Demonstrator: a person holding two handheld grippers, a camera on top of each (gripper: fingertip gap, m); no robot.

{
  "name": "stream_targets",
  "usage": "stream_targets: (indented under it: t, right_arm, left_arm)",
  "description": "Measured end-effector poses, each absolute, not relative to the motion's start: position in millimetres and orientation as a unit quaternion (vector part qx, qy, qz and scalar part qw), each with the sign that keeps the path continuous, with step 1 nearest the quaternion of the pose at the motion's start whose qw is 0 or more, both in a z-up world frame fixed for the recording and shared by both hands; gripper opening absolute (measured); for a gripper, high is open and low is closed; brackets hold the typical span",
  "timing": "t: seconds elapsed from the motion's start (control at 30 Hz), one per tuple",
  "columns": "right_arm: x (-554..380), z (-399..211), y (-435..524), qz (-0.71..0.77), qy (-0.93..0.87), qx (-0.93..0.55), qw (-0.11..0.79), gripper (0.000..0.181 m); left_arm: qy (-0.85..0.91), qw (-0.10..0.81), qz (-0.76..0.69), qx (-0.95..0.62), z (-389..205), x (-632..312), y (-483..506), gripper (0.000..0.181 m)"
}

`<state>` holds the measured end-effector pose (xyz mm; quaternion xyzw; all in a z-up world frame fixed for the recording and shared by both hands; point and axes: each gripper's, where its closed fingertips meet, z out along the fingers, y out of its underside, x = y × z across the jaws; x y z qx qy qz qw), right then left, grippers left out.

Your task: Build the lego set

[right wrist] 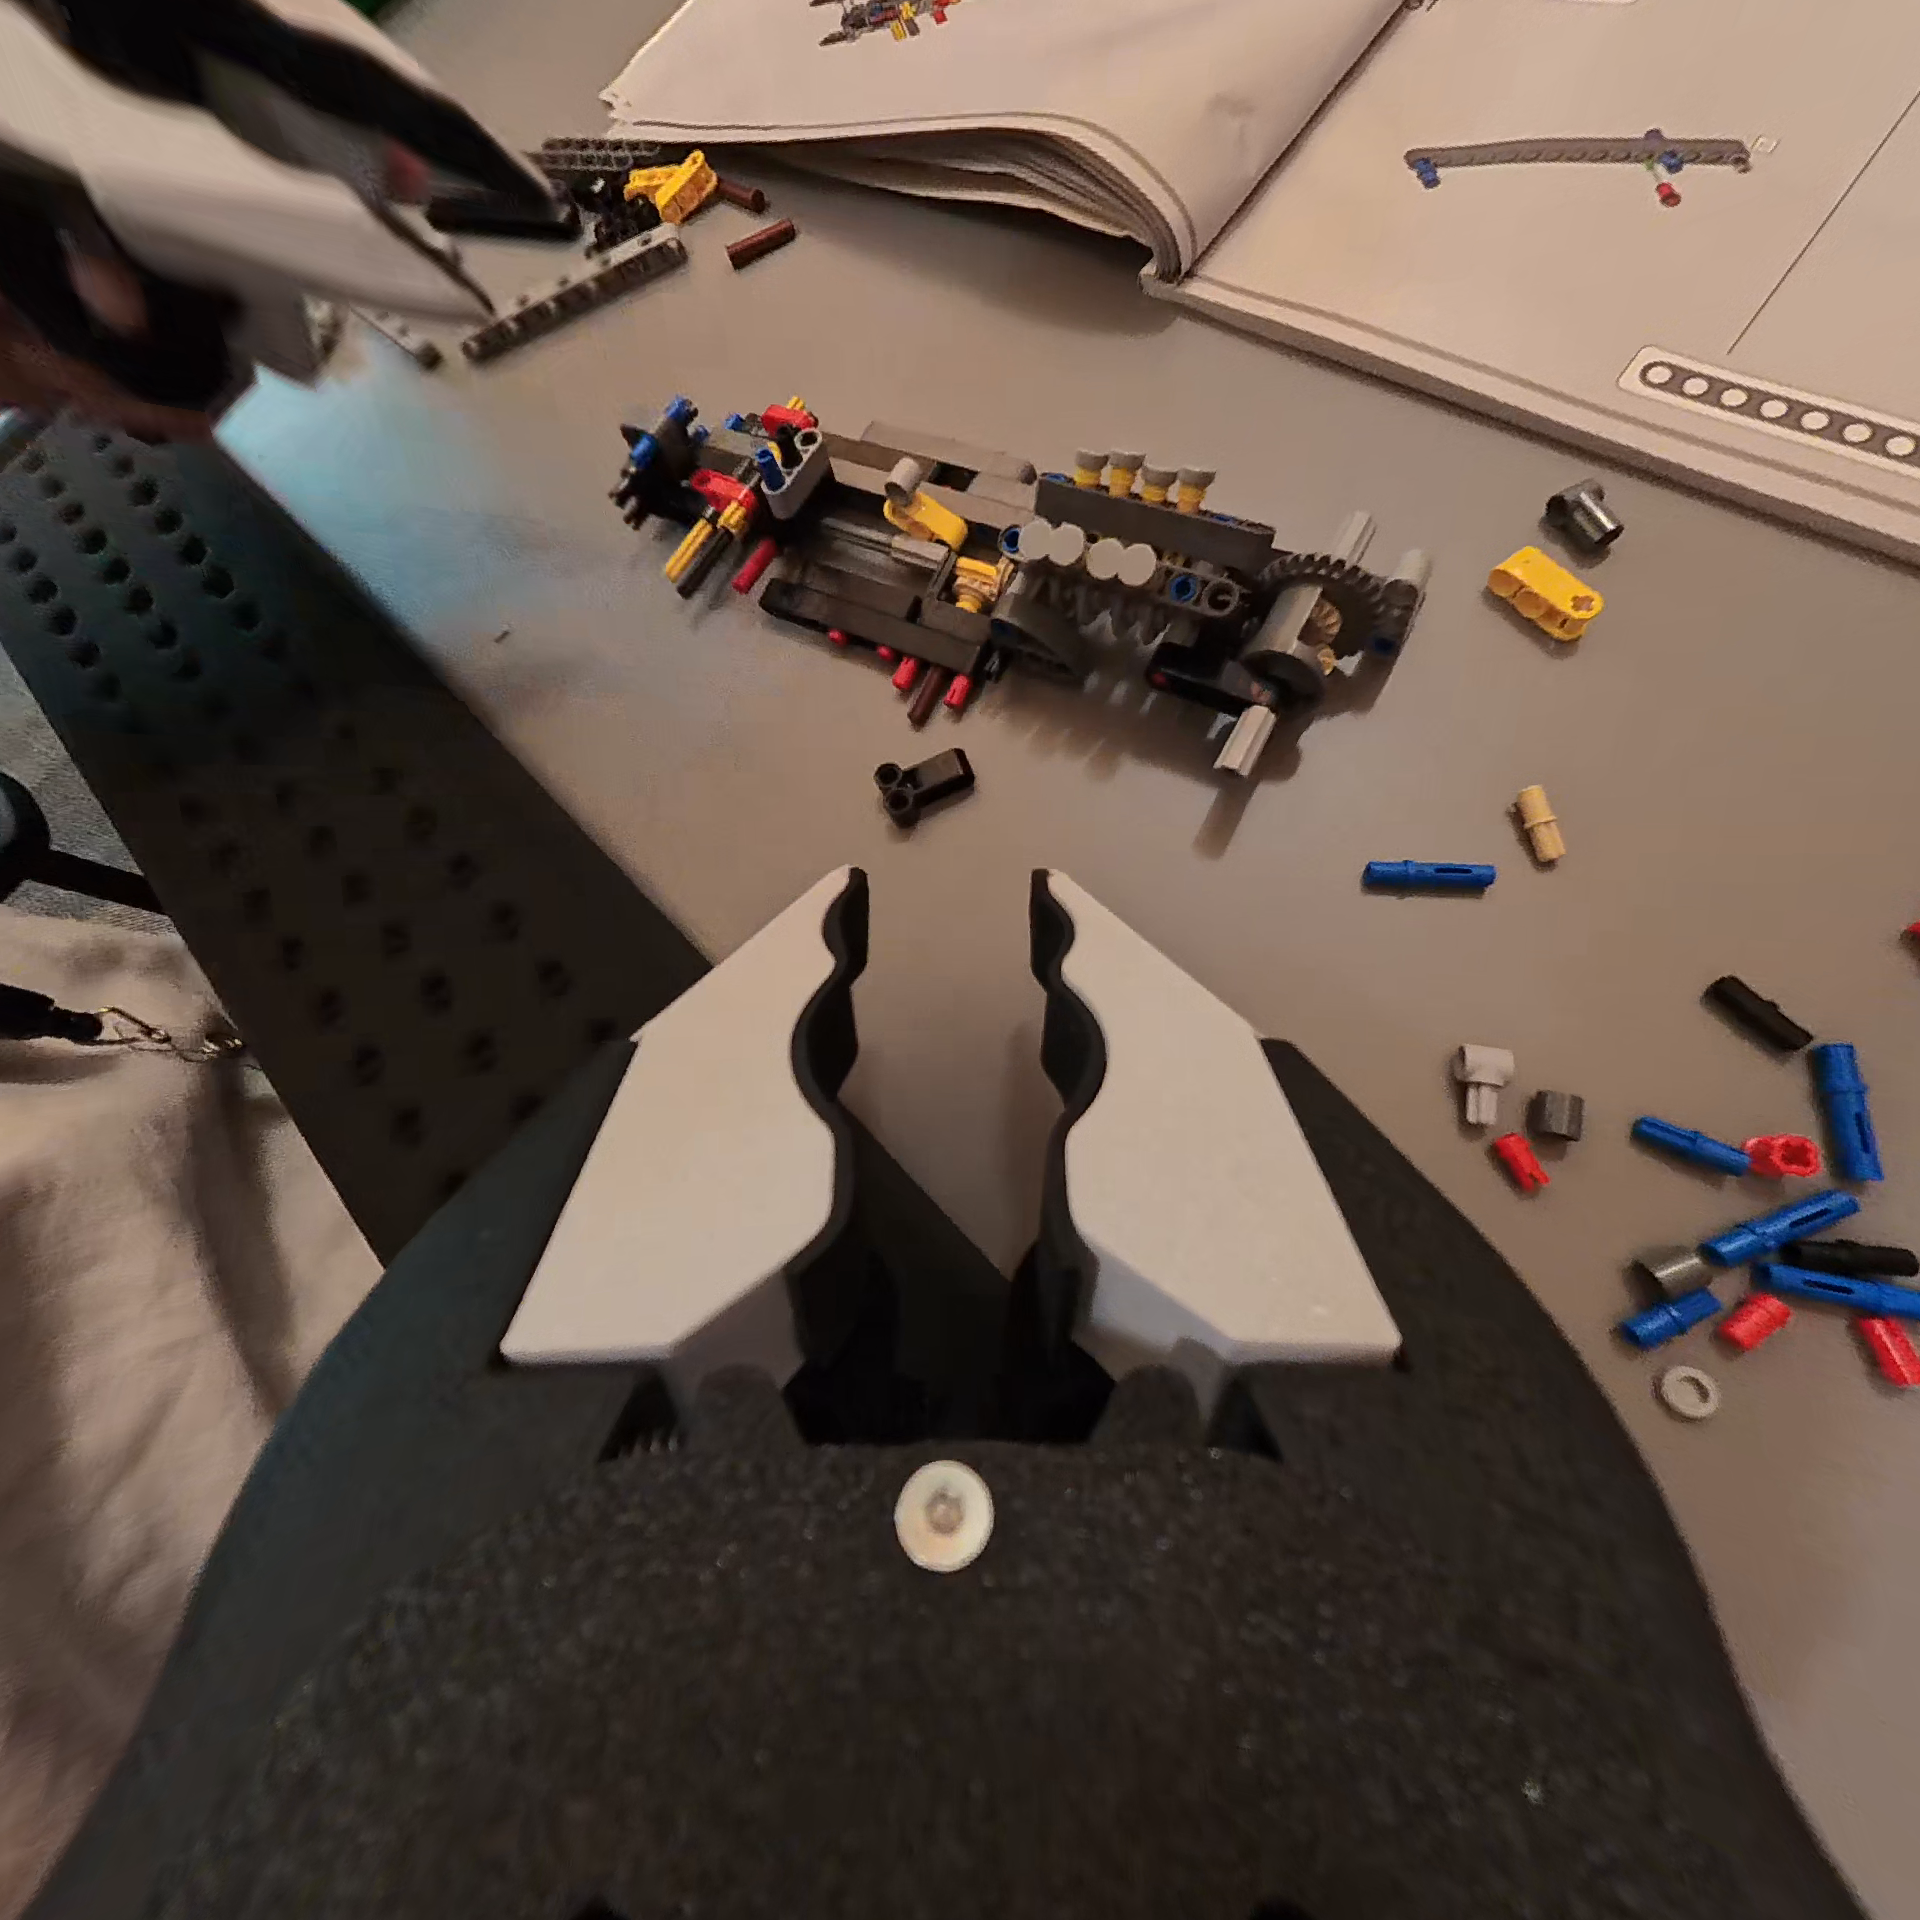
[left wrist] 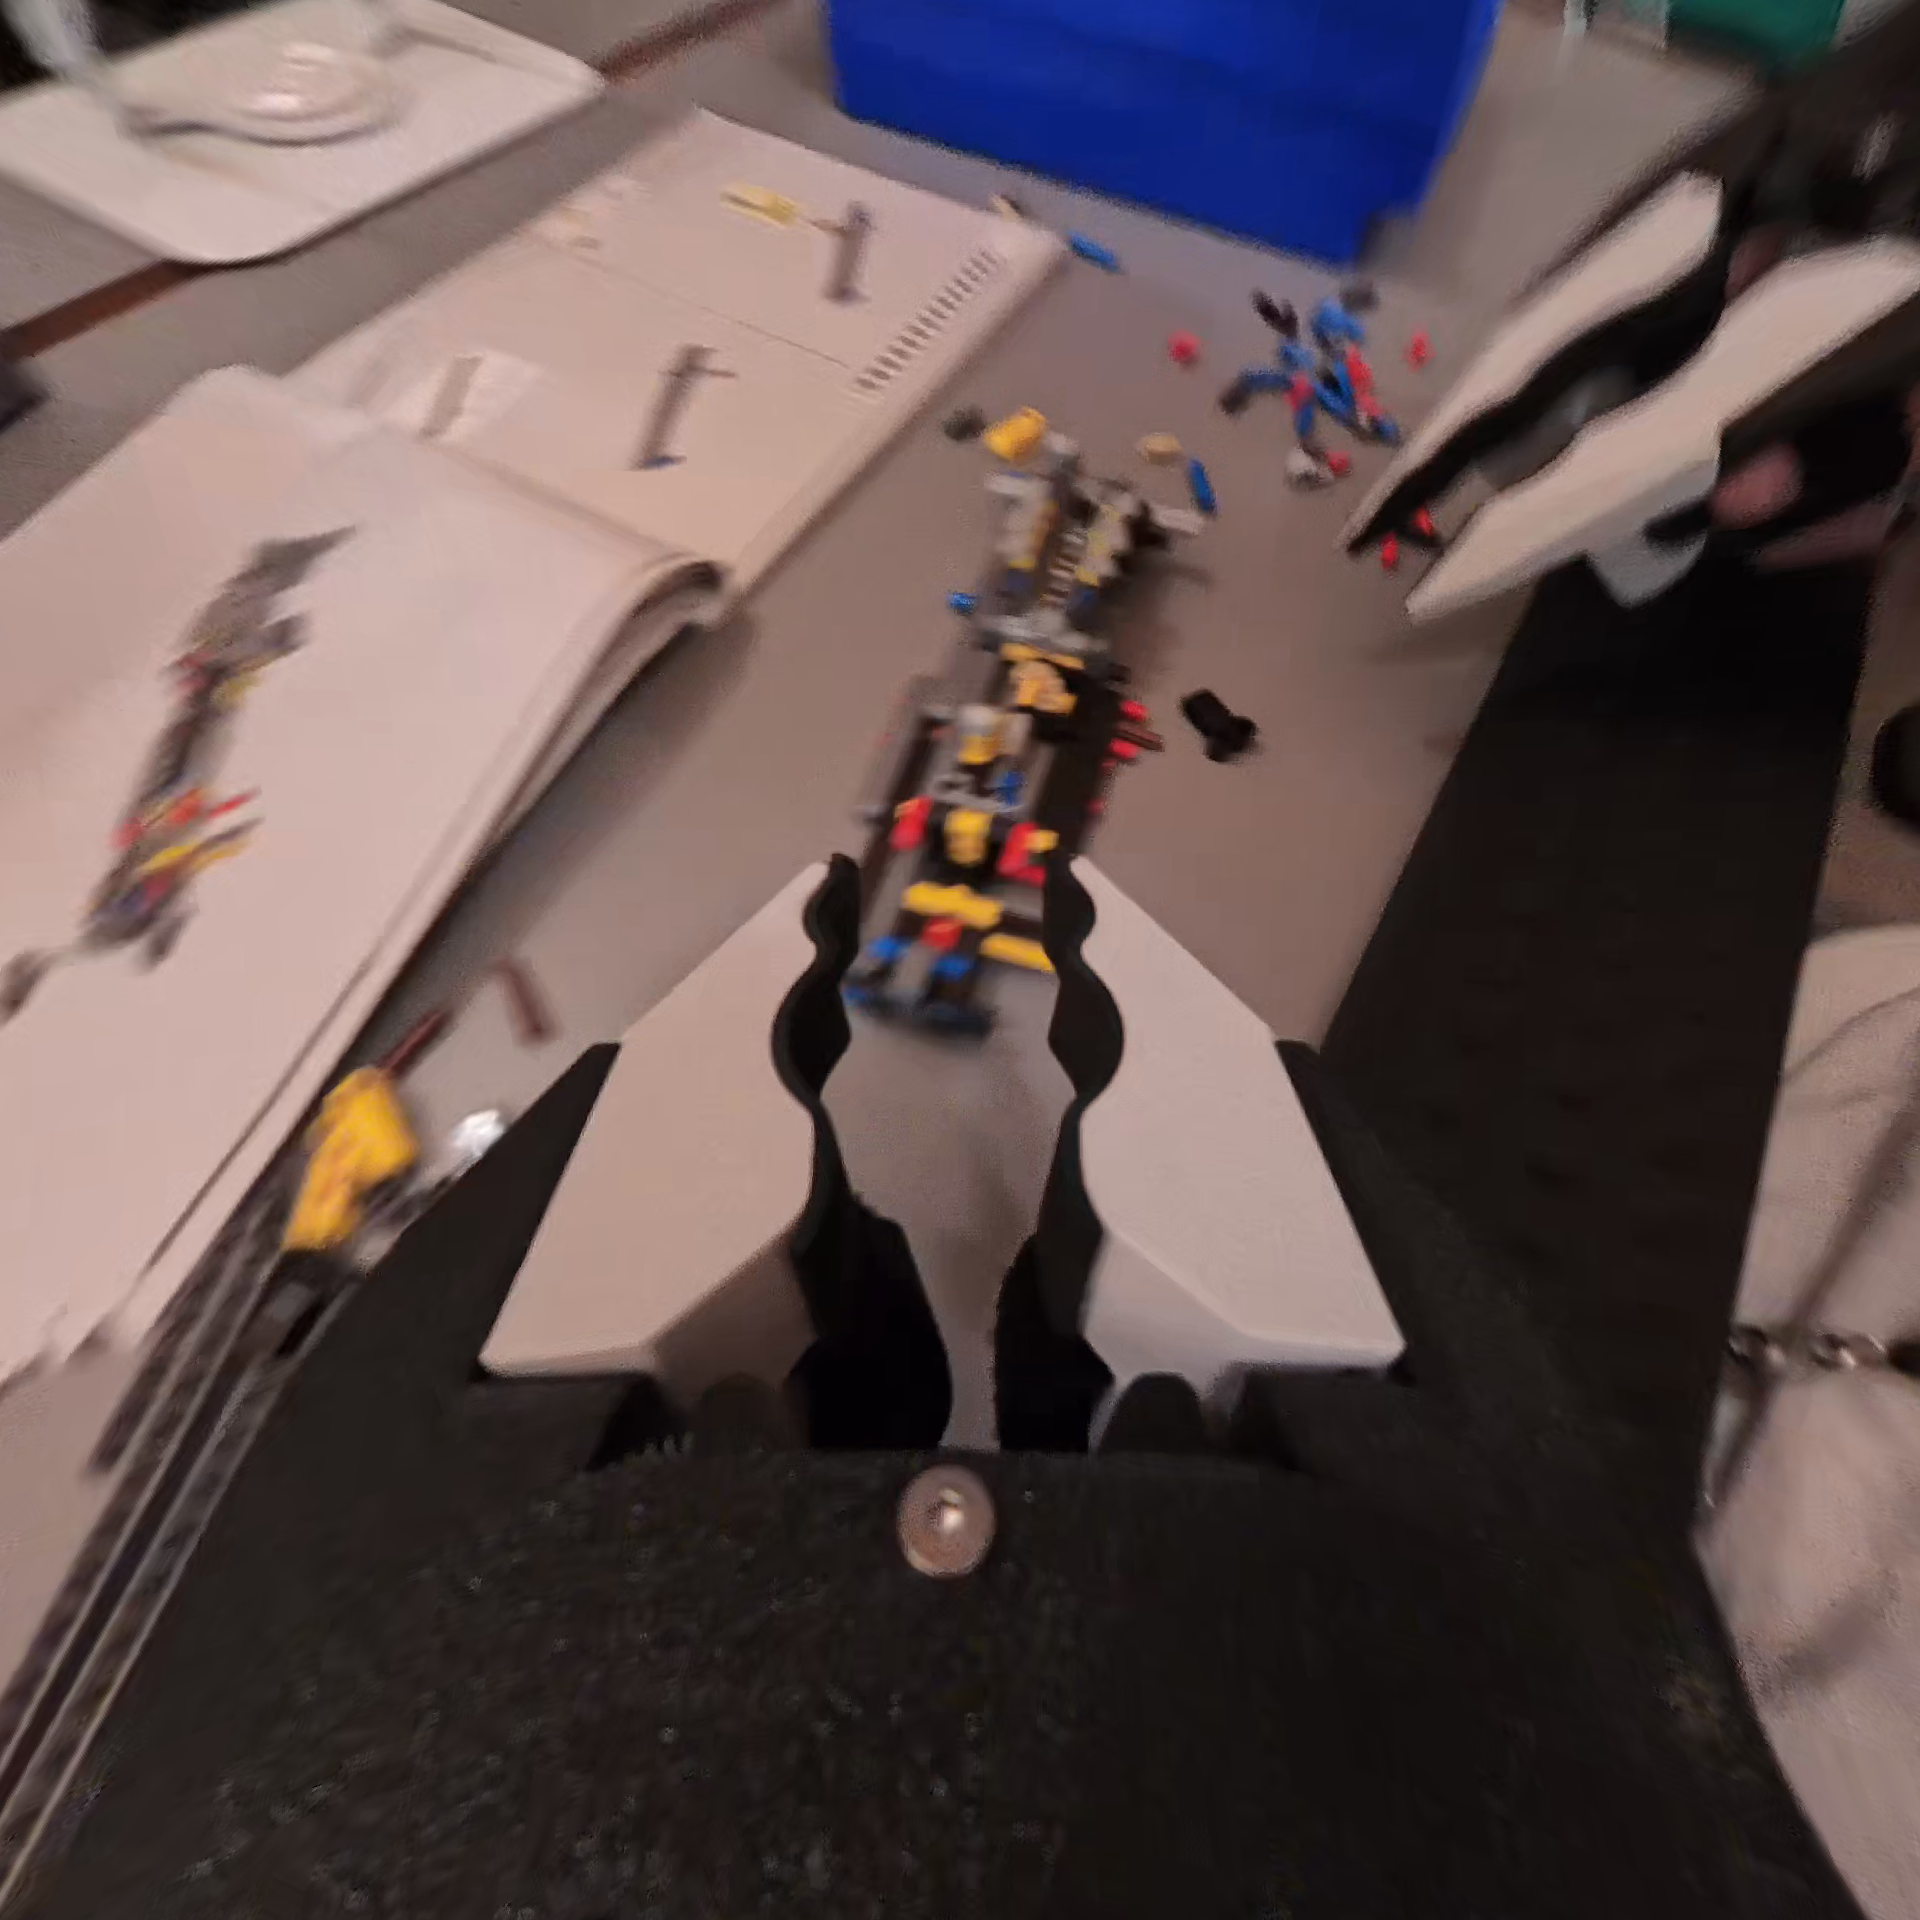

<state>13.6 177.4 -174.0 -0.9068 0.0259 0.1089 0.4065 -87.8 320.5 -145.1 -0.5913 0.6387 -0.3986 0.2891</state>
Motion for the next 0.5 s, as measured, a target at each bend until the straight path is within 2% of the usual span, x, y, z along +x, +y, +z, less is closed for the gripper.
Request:
stream_targets:
  t: [0.03, 0.1, 0.2, 0.37, 0.5]
  right_arm:
    - [13, -174, 178, 0.114, 0.026, -0.906, 0.408, 0.031]
    - [13, -175, 181, 0.122, 0.023, -0.904, 0.408, 0.031]
    - [11, -179, 185, 0.122, 0.014, -0.908, 0.4, 0.031]
    - [5, -183, 186, 0.125, 0.01, -0.912, 0.39, 0.031]
    - [2, -186, 186, 0.127, 0.008, -0.915, 0.382, 0.031]
  left_arm:
    - [0.611, 0.288, -0.405, -0.616, -143, -101, 345, 0.032]
    - [0.56, 0.306, -0.318, -0.701, -161, -126, 410, 0.027]
    - [0.54, 0.332, -0.233, -0.737, -175, -147, 453, 0.023]
    - [0.631, 0.32, -0.178, -0.684, -190, -146, 456, 0.017]
    - [0.703, 0.287, -0.183, -0.625, -203, -139, 451, 0.02]
